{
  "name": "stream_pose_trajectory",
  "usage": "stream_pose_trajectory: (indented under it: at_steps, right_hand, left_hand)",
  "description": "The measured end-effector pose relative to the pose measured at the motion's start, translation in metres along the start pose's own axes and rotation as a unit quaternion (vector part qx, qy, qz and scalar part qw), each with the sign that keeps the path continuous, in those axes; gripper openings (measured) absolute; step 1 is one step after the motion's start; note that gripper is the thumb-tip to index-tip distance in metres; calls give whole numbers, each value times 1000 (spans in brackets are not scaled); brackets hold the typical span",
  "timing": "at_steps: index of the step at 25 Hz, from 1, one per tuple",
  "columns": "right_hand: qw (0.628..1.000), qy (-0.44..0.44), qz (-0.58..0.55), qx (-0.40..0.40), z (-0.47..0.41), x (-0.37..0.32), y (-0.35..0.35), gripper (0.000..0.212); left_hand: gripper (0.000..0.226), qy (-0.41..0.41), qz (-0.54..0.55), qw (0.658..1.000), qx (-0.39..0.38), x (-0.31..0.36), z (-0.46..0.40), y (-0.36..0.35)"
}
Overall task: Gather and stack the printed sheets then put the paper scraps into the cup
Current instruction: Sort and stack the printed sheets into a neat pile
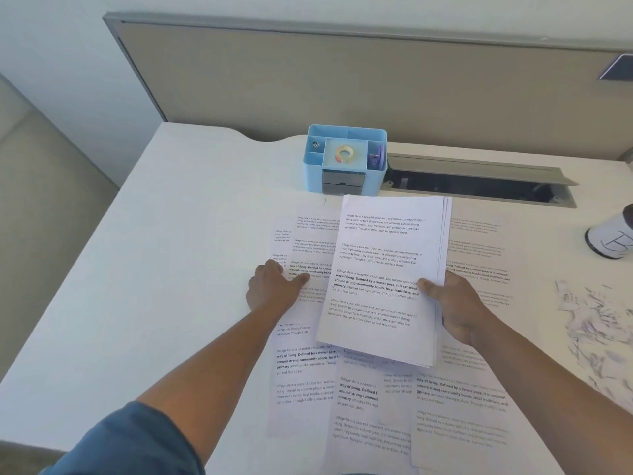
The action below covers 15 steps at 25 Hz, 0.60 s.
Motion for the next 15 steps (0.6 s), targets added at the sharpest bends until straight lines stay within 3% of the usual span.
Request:
stream_pose_trajectory:
  at_steps: [7,15]
  right_hand:
    - [1000,-3,12,-28,-12,-5,0,30]
    - [999,-10,2,-45,-23,-6,0,29]
  left_hand:
    - [47,37,-14,999,-8,12,-1,7]
    - [12,22,127,992,-1,3,13,10]
Point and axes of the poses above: each hand's wrist, its own z-axis away from the middle knuckle, its own y-axis out of the back of the hand, x = y × z, the point moved 1 cm from there along -z, towards the middle knuckle, and after that the axes turned 3 degrees about -y, right-handed, at the moved point
